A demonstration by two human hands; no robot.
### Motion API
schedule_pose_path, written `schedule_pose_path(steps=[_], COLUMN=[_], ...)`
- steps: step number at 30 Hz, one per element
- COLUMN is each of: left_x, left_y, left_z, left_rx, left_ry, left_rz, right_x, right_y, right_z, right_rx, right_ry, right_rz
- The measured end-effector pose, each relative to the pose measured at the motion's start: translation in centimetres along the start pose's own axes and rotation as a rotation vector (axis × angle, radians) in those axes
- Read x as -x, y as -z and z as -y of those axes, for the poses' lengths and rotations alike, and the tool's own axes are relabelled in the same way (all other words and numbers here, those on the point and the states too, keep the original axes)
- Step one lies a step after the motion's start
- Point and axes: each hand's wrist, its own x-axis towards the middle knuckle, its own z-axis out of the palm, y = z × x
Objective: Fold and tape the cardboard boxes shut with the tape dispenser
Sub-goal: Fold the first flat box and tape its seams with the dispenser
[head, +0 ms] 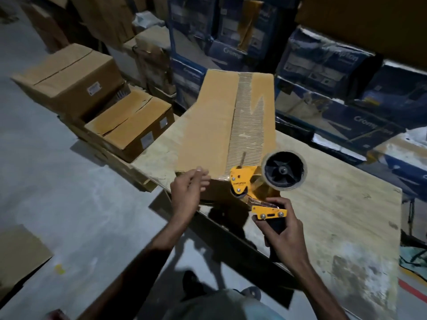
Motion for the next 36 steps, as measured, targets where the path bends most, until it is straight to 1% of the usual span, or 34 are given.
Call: schedule_pose_path(steps=[1,2,3,4,6,8,13,17,20,23,27,29,32,36], left_x=[0.7,1.1,1.2,1.3,1.3,1.4,2.3,2.2,2.8,3.1,2.2,2.0,1.8,2.0], left_y=[0.8,1.6,2.6,3.4,4.6,5.2,5.5,4.9,3.9,2.7,1.5,0.9,0.6,1.4], left_z=[-0.9,-1.6,-2.0,-2.2,-2.1,-1.7,-0.3,0.6,0.3,-0.2,-0.4,-0.6,-1.0,-1.8], left_rx=[0.097,0.145,0.171,0.200,0.292,0.382,0.509,0.631,0.658,0.729,0.751,0.781,0.859,1.022], left_ry=[0.199,0.361,0.486,0.582,0.709,0.783,0.909,0.986,1.031,1.031,1.031,1.050,1.049,1.026], left_rz=[0.066,0.148,0.219,0.278,0.347,0.329,0.196,0.162,0.201,0.231,0.177,0.149,0.133,0.134], right_x=[-0.2,-0.3,-0.5,-0.6,-0.7,-0.8,-0.6,-1.2,-1.6,-2.3,-3.3,-3.6,-4.2,-4.7], right_y=[-0.3,-0.6,-0.9,-1.1,-1.7,-2.4,-3.0,-2.8,-2.5,-2.2,-1.5,-1.4,-1.0,-0.1], right_z=[0.0,0.3,0.2,0.3,0.4,0.6,0.4,0.3,0.3,0.0,0.2,0.4,0.3,0.2], right_rx=[0.078,0.161,0.251,0.345,0.523,0.624,0.737,0.737,0.698,0.667,0.615,0.524,0.407,0.349], right_ry=[0.030,0.059,0.086,0.122,0.202,0.251,0.274,0.237,0.212,0.210,0.218,0.196,0.183,0.169], right_rz=[0.020,0.044,0.069,0.093,0.125,0.158,0.203,0.228,0.248,0.245,0.207,0.178,0.173,0.167])
